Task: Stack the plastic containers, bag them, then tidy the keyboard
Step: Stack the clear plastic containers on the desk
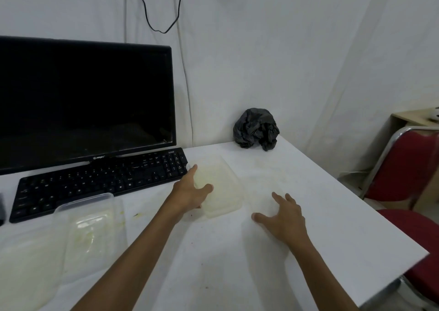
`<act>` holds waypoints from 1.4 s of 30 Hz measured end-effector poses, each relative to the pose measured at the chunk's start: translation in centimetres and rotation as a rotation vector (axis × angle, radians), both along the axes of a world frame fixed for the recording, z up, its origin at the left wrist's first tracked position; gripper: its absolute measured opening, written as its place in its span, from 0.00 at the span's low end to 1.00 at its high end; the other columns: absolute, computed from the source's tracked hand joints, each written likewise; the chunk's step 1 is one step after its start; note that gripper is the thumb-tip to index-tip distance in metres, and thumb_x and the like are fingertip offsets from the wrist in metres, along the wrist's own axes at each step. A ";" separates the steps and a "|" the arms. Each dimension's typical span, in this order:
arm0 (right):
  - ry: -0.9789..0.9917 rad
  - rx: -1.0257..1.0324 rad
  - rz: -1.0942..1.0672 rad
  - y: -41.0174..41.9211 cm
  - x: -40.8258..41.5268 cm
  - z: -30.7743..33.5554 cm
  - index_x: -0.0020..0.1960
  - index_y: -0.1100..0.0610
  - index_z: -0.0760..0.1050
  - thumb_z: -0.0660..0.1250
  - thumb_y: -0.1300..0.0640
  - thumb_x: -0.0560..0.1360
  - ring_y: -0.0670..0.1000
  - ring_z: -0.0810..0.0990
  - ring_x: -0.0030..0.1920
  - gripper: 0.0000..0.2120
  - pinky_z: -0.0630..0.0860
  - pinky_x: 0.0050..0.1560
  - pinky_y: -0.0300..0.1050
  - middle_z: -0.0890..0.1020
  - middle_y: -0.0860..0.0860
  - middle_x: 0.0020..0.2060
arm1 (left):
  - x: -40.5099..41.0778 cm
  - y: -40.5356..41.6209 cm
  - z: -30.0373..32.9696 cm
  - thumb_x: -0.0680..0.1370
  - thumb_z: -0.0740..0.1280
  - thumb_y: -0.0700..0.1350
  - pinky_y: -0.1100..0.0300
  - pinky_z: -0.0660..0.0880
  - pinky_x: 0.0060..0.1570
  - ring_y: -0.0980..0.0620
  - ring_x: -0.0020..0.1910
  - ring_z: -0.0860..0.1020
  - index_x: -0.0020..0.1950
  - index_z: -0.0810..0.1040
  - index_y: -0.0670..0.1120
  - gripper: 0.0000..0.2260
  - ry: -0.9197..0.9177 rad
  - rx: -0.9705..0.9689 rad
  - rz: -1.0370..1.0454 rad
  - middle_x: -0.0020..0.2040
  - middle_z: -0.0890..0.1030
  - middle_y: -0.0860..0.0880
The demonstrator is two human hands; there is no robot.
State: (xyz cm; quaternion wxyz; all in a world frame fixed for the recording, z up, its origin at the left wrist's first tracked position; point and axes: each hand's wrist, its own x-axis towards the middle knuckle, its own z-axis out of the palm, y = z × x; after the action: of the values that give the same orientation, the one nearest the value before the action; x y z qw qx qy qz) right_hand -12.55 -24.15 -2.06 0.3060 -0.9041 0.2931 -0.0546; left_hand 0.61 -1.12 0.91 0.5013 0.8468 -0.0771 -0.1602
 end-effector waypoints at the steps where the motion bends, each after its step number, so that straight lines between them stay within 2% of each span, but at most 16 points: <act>1: -0.030 0.007 -0.005 -0.1 -0.1 0.0 0.85 0.48 0.63 0.79 0.35 0.71 0.57 0.57 0.85 0.49 0.59 0.81 0.59 0.58 0.55 0.86 | 0.0 -0.1 0.0 0.80 0.72 0.54 0.48 0.83 0.60 0.50 0.50 0.85 0.86 0.56 0.61 0.38 0.000 0.001 0.004 0.66 0.73 0.50; 8: -0.156 -0.032 0.012 -0.3 -0.7 0.9 0.81 0.41 0.70 0.80 0.37 0.70 0.52 0.61 0.84 0.42 0.59 0.81 0.54 0.67 0.50 0.83 | -0.1 -0.2 -0.2 0.81 0.72 0.55 0.49 0.82 0.62 0.50 0.48 0.85 0.86 0.56 0.62 0.38 -0.001 0.013 0.004 0.68 0.75 0.46; 13: -0.300 0.067 -0.031 0.1 -1.0 1.6 0.76 0.40 0.75 0.82 0.40 0.70 0.52 0.69 0.79 0.36 0.68 0.78 0.55 0.73 0.48 0.78 | -0.1 -0.1 -0.3 0.81 0.72 0.56 0.48 0.81 0.64 0.51 0.49 0.84 0.86 0.56 0.63 0.38 0.000 0.011 0.006 0.71 0.74 0.46; 16: -0.474 0.197 -0.078 0.8 -1.3 2.5 0.71 0.39 0.79 0.80 0.43 0.74 0.48 0.74 0.74 0.27 0.71 0.77 0.54 0.76 0.44 0.72 | -0.1 -0.1 -0.3 0.80 0.72 0.57 0.48 0.82 0.63 0.51 0.50 0.84 0.85 0.56 0.64 0.38 0.001 -0.015 0.010 0.69 0.76 0.45; 18: -0.607 0.320 -0.104 1.7 -1.5 3.5 0.68 0.38 0.81 0.77 0.45 0.77 0.44 0.76 0.70 0.20 0.72 0.75 0.51 0.79 0.38 0.68 | -0.1 0.0 -0.5 0.77 0.72 0.61 0.47 0.80 0.65 0.48 0.58 0.84 0.85 0.56 0.65 0.40 0.008 -0.020 0.018 0.72 0.75 0.45; 21: -0.790 0.541 -0.178 3.1 -1.3 5.4 0.64 0.40 0.84 0.70 0.45 0.83 0.44 0.81 0.67 0.11 0.77 0.72 0.52 0.85 0.37 0.63 | -0.3 0.2 -0.8 0.79 0.70 0.63 0.45 0.72 0.74 0.45 0.77 0.71 0.86 0.56 0.63 0.38 -0.056 0.054 0.014 0.80 0.69 0.44; 22: -0.821 0.652 -0.196 3.6 -1.3 6.2 0.64 0.41 0.84 0.67 0.44 0.85 0.47 0.83 0.67 0.12 0.78 0.71 0.54 0.86 0.39 0.63 | -0.6 0.3 -0.7 0.82 0.68 0.62 0.46 0.70 0.75 0.45 0.79 0.68 0.86 0.56 0.62 0.35 -0.096 0.072 0.019 0.82 0.66 0.44; 24: -0.831 0.898 -0.189 4.3 -1.1 7.6 0.65 0.44 0.84 0.59 0.40 0.86 0.55 0.85 0.65 0.18 0.80 0.68 0.58 0.87 0.45 0.62 | -1.3 0.6 0.2 0.84 0.63 0.62 0.49 0.69 0.71 0.45 0.78 0.68 0.85 0.60 0.61 0.30 -0.197 0.069 0.059 0.81 0.64 0.44; 27: -0.769 1.204 -0.088 5.5 -0.9 9.0 0.68 0.49 0.83 0.53 0.34 0.86 0.63 0.87 0.61 0.28 0.80 0.66 0.64 0.88 0.54 0.62 | -1.6 1.5 2.3 0.86 0.58 0.63 0.50 0.70 0.73 0.48 0.72 0.74 0.82 0.68 0.58 0.25 -0.323 -0.059 0.098 0.74 0.72 0.48; 30: -0.660 1.336 0.025 6.9 -0.5 9.3 0.71 0.52 0.81 0.52 0.33 0.86 0.69 0.86 0.61 0.31 0.77 0.69 0.69 0.87 0.59 0.63 | -1.6 2.8 4.9 0.87 0.57 0.62 0.56 0.75 0.64 0.55 0.64 0.79 0.77 0.75 0.55 0.22 -0.251 -0.297 0.093 0.64 0.82 0.55; 33: -0.566 1.382 0.131 9.1 0.1 8.9 0.72 0.53 0.80 0.52 0.32 0.85 0.71 0.85 0.62 0.33 0.75 0.70 0.72 0.86 0.61 0.65 | -1.7 4.6 6.7 0.87 0.61 0.59 0.57 0.79 0.60 0.58 0.57 0.83 0.72 0.78 0.53 0.17 -0.241 -0.378 0.112 0.55 0.87 0.53; 36: -0.483 1.376 0.219 11.7 0.5 8.7 0.72 0.55 0.79 0.51 0.34 0.86 0.70 0.85 0.62 0.32 0.77 0.68 0.73 0.86 0.62 0.64 | -1.3 7.4 6.9 0.86 0.67 0.52 0.50 0.82 0.61 0.54 0.52 0.86 0.63 0.81 0.53 0.08 -0.268 -0.386 0.208 0.49 0.88 0.51; 39: -0.412 1.179 0.240 13.6 1.1 8.6 0.66 0.58 0.82 0.51 0.45 0.90 0.65 0.89 0.56 0.25 0.82 0.62 0.64 0.88 0.62 0.58 | -0.9 10.9 7.0 0.85 0.68 0.49 0.46 0.83 0.62 0.51 0.49 0.86 0.57 0.83 0.52 0.04 -0.265 -0.350 0.268 0.46 0.88 0.49; 42: -0.369 0.911 0.281 15.1 1.9 8.2 0.60 0.60 0.84 0.57 0.59 0.89 0.58 0.88 0.44 0.16 0.82 0.48 0.50 0.88 0.59 0.48 | -0.7 14.8 7.1 0.85 0.70 0.47 0.48 0.83 0.59 0.51 0.47 0.85 0.55 0.84 0.51 0.04 -0.250 -0.266 0.315 0.46 0.88 0.46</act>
State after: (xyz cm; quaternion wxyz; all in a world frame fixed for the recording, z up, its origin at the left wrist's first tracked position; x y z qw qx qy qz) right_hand -10.63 -9.06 6.16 0.7201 -0.6850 0.1039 -0.0383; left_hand -0.14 13.70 8.06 0.6139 0.7880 -0.0262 0.0378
